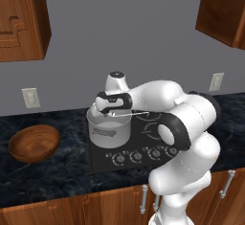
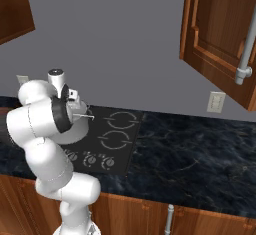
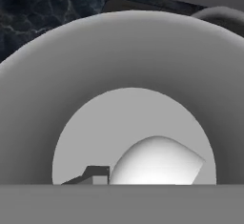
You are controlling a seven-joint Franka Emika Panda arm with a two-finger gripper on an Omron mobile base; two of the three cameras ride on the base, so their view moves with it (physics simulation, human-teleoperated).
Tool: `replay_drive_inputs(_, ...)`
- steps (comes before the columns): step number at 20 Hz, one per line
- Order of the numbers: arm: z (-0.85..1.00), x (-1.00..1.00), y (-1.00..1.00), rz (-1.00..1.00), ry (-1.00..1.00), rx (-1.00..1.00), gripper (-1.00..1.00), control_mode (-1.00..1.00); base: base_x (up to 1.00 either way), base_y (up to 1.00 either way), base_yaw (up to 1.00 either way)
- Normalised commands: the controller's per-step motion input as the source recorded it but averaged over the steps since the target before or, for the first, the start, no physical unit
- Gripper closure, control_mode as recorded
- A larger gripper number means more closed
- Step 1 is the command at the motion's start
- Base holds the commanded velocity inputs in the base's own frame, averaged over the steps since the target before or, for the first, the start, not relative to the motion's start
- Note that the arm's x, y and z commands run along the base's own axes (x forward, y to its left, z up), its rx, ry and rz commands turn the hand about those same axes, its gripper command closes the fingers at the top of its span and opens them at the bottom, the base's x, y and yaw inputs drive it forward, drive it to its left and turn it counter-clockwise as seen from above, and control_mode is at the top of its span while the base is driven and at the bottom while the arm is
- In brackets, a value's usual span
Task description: Open the cabinet and move the ladle to the pot. Then close the cabinet.
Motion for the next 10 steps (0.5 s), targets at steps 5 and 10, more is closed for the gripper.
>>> replay_drive_inputs(5,-0.34,0.31,0.1,0.03,0.04,0.0,1.0,-1.0,0.0,0.0,0.0)
replay_drive_inputs(10,-0.29,0.02,0.18,0.03,0.03,-0.01,-1.0,-1.0,0.0,0.0,0.0)
